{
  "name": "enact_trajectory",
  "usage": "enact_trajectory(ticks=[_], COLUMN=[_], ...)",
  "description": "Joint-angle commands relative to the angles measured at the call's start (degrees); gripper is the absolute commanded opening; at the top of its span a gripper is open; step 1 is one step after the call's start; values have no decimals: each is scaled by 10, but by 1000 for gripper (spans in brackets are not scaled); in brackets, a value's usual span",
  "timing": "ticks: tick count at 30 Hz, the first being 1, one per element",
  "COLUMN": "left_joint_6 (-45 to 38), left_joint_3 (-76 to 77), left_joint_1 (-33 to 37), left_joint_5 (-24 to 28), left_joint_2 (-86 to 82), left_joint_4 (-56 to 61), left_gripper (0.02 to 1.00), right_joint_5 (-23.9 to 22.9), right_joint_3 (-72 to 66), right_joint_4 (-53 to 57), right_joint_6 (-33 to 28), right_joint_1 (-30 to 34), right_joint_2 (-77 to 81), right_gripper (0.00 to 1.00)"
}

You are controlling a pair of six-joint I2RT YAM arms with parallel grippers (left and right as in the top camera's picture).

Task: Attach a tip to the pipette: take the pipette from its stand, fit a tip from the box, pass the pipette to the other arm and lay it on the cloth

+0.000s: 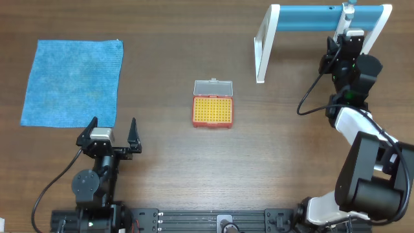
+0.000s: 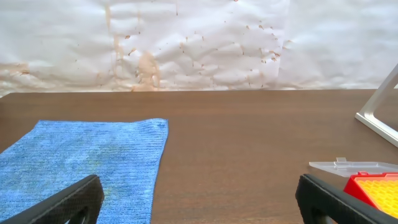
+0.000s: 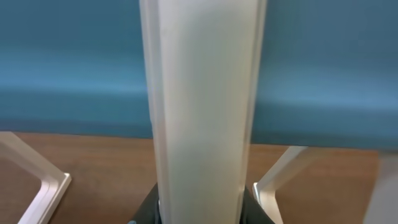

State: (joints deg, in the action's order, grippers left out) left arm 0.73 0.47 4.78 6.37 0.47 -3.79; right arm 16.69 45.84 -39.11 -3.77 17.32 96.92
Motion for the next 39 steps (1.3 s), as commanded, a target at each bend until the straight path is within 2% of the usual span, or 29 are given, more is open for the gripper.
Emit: enact_trajectory(ticks=[1,5,11,13,15,16,22,24,25,27,29,35,39], left_joint_6=[-5,-5,-5,-5,-5,-5,-5,-5,-5,-5,-5,-5,-5], left_joint_3=[-2,-2,-2,-2,-2,-2,-2,-2,-2,-2,-2,-2,-2], left_joint_1=[1,1,1,1,1,1,1,1,1,1,1,1,1], left_joint_5=[-4,-4,-4,-4,-4,-4,-4,-4,-4,-4,-4,-4,-4], left_joint_2=[-3,-3,-3,-3,-3,-3,-3,-3,-3,-3,-3,-3,-3], left_joint_4=[-3,-3,-3,-3,-3,-3,-3,-3,-3,-3,-3,-3,-3], left_gripper=[996,996,996,996,996,996,998,996,996,996,996,996,996], right_joint_5=[8,8,9,44,98,104,97,92,87,75,75,75,76], right_joint_3=[2,-11,-134,-171,-204,-232,-256,-253,-252,-241,-226,-205,-205], right_joint_4=[17,31,30,8,-83,-196,-447,-448,-448,-448,-448,-447,-446], right_joint_6=[0,0,0,1,12,52,70,73,94,174,196,191,123], right_joint_1=[3,0,-20,-54,-98,-151,-319,-357,-375,-405,-417,-434,-434], right_joint_2=[-58,-77,-218,-270,-293,-287,-176,-141,-122,-82,-61,-3,28], right_gripper=[80,80,80,80,82,80,80,80,80,80,80,80,82])
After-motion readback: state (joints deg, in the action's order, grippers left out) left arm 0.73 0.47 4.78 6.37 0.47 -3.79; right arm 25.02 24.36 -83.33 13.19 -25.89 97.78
